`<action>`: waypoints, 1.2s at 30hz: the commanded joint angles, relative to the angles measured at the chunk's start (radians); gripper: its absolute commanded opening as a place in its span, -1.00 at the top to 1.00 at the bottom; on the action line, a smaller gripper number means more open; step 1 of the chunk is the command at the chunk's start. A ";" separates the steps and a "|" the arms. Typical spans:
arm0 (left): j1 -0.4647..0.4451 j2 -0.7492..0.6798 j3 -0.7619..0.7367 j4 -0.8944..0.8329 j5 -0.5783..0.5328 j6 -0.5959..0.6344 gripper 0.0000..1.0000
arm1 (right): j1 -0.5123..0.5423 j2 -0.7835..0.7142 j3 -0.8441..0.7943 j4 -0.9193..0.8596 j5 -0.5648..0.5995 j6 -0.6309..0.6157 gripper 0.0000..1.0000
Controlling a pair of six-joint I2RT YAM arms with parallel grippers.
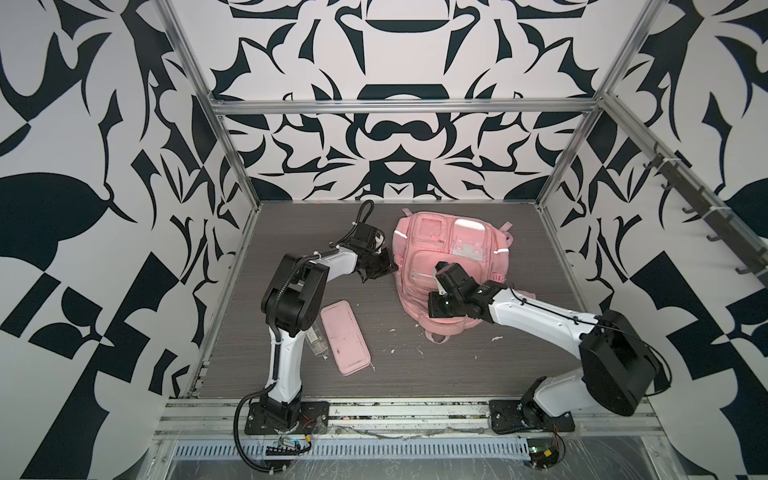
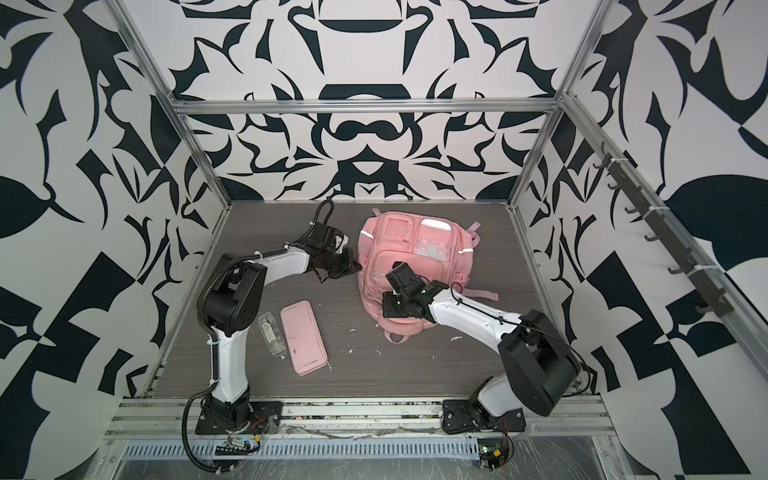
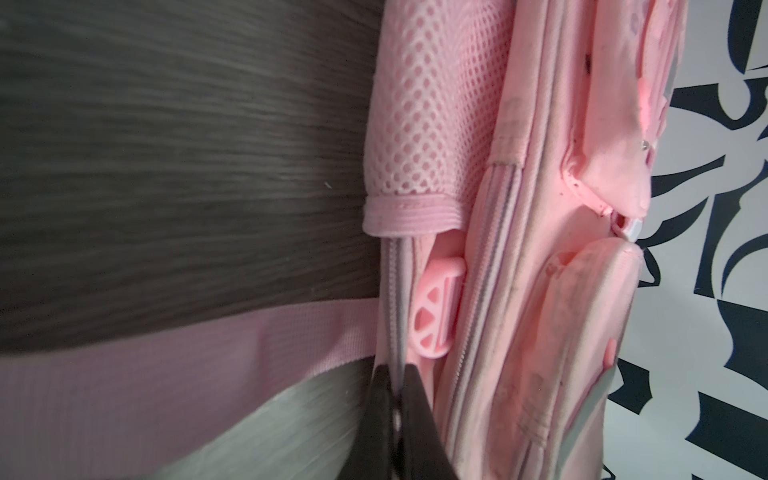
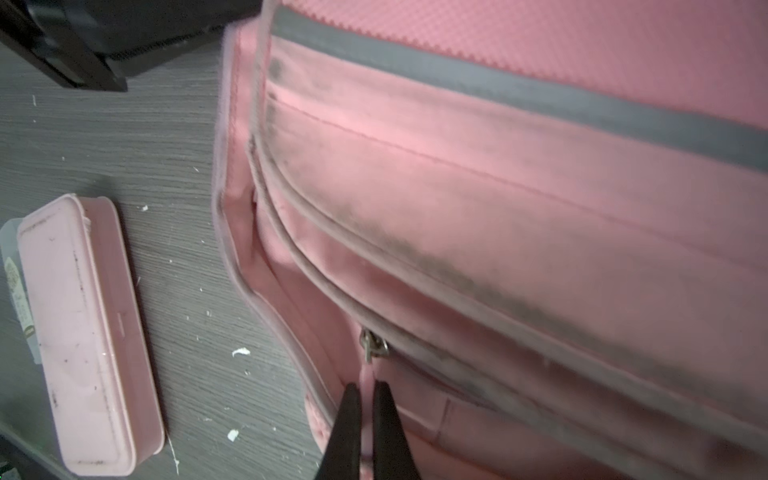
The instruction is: Pack the student bag
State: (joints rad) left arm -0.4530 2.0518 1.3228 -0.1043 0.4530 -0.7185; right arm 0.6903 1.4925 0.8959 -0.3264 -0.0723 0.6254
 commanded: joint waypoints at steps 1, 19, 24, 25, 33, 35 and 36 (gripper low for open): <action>0.024 -0.072 -0.062 0.015 0.032 -0.024 1.00 | 0.005 0.014 0.063 0.089 0.011 0.002 1.00; -0.048 -0.261 -0.423 0.258 -0.091 -0.211 0.86 | -0.134 0.006 0.114 0.007 0.027 -0.101 1.00; -0.107 -0.248 -0.418 0.277 -0.108 -0.241 0.76 | -0.131 -0.003 0.114 -0.018 0.003 -0.100 1.00; -0.110 -0.249 -0.417 0.282 -0.112 -0.247 0.76 | -0.125 -0.004 0.108 -0.017 0.001 -0.097 1.00; -0.133 -0.250 -0.388 0.287 -0.127 -0.266 0.73 | -0.040 0.021 0.088 -0.016 0.000 -0.066 1.00; -0.137 -0.243 -0.380 0.288 -0.126 -0.271 0.73 | -0.015 0.037 0.101 -0.013 0.003 -0.057 1.00; -0.141 -0.239 -0.377 0.288 -0.127 -0.272 0.72 | -0.001 0.044 0.110 -0.010 0.002 -0.054 1.00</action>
State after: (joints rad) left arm -0.5648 1.8133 0.9150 0.1669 0.2985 -0.9726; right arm 0.6422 1.5295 0.9749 -0.3992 -0.0177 0.5575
